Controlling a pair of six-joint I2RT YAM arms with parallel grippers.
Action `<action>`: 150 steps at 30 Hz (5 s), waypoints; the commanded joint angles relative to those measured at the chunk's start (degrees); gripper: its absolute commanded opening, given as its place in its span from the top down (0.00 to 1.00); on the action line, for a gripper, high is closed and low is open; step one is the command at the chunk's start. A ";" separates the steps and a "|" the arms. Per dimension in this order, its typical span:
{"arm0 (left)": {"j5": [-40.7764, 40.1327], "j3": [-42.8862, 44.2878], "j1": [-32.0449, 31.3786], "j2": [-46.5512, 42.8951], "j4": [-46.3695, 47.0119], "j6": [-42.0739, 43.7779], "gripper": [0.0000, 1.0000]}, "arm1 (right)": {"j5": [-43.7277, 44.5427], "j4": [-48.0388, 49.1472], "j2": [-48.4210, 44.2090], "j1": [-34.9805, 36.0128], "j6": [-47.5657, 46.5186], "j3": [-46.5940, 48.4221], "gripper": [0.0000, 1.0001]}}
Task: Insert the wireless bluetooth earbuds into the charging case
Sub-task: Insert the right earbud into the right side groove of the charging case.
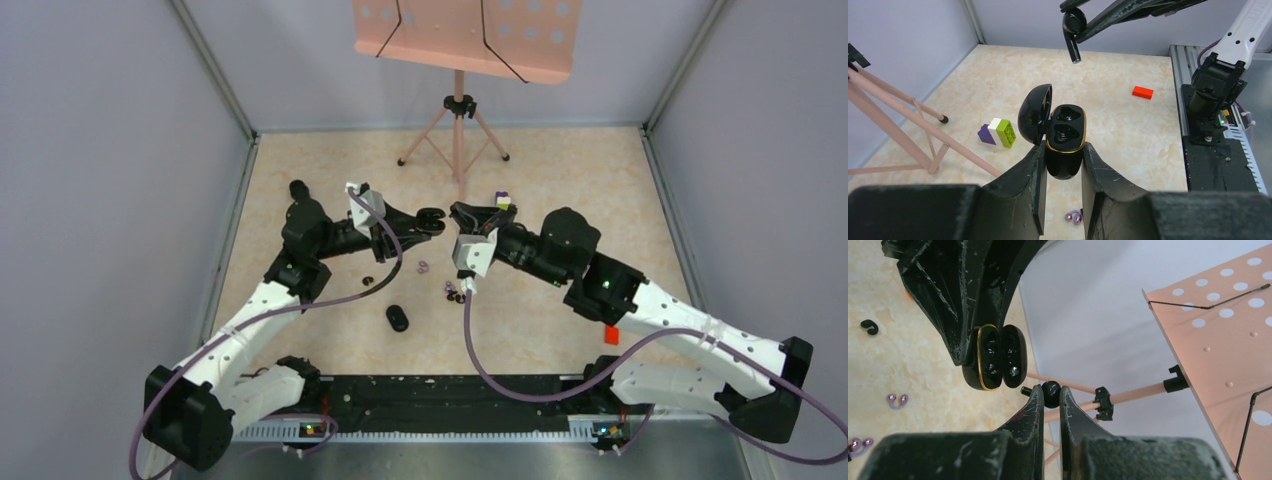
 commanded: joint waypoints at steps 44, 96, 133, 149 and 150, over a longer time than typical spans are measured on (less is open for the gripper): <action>-1.67 0.29 -0.21 -1.22 5.15 -5.91 1.00 | -5.87 8.67 3.22 1.61 -12.36 -6.15 1.00; -6.59 -1.97 -0.18 -0.88 8.04 -6.51 1.00 | -9.03 -7.21 6.76 1.36 -6.49 3.40 0.56; -3.82 -0.47 -0.21 -0.16 2.90 -2.19 1.00 | -20.49 -23.32 20.97 -13.14 61.06 29.80 0.08; -3.91 0.17 -0.23 -1.25 2.10 -2.18 1.00 | -20.72 -25.76 22.77 -15.60 62.40 26.22 0.12; -3.89 0.19 -0.22 -1.22 2.05 -2.18 1.00 | -20.74 -25.92 22.78 -15.86 62.41 25.93 0.12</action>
